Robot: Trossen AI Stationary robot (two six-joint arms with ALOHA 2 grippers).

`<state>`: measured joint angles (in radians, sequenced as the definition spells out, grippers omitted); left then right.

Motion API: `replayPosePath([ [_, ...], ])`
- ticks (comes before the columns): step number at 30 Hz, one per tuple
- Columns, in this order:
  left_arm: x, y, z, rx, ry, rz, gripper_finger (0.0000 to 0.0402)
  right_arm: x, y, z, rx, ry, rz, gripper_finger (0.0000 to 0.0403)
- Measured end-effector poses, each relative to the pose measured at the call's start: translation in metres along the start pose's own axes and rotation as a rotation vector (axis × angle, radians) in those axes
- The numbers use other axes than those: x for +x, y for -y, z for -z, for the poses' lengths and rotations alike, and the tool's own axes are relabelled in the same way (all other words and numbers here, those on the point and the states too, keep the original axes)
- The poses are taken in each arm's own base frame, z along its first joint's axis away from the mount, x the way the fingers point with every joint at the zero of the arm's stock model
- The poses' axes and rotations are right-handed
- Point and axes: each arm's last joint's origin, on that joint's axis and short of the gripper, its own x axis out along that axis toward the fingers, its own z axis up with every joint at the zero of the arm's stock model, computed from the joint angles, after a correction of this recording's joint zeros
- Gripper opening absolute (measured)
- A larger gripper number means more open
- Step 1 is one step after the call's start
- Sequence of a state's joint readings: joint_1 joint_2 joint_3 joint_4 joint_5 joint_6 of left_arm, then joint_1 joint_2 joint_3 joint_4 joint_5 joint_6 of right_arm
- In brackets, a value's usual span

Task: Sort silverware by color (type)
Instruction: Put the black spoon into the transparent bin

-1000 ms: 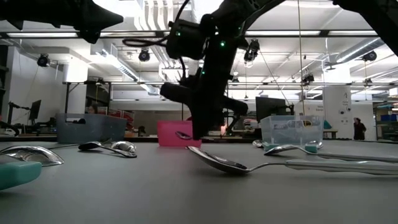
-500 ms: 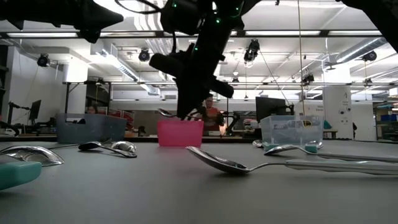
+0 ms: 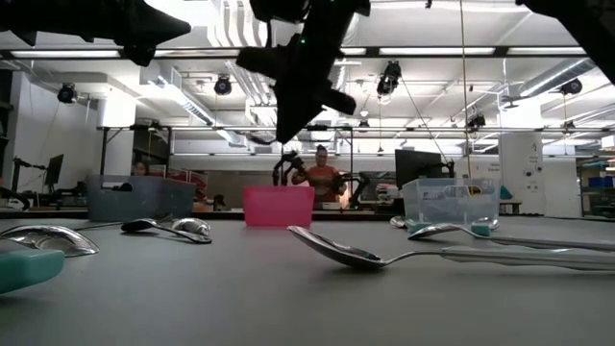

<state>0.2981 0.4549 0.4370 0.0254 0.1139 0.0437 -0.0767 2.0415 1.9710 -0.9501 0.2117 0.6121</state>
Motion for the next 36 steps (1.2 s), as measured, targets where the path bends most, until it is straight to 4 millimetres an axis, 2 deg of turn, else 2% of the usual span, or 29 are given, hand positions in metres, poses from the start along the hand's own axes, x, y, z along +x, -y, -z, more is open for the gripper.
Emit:
replayPosePath([
  [8, 0.000, 0.000, 0.000, 0.000, 0.000, 0.000, 0.0000, -0.021, 0.036, -0.021, 0.012, -0.066, 0.126, 0.0009],
  [15, 0.000, 0.000, 0.000, 0.000, 0.000, 0.000, 0.0000, -0.023, 0.084, -0.023, 0.045, -0.227, 0.318, 0.0009],
  [20, 0.000, 0.000, 0.000, 0.001, 0.000, 0.000, 0.0000, -0.031, 0.115, -0.022, 0.077, -0.324, 0.463, 0.0009],
  [32, 0.001, 0.000, 0.001, 0.010, -0.007, 0.000, 0.0000, -0.083, 0.158, -0.024, 0.178, -0.197, 0.537, 0.0009],
  [36, 0.001, 0.000, 0.001, 0.010, -0.007, 0.000, 0.0000, -0.092, 0.172, -0.018, 0.219, -0.162, 0.533, 0.0009],
])
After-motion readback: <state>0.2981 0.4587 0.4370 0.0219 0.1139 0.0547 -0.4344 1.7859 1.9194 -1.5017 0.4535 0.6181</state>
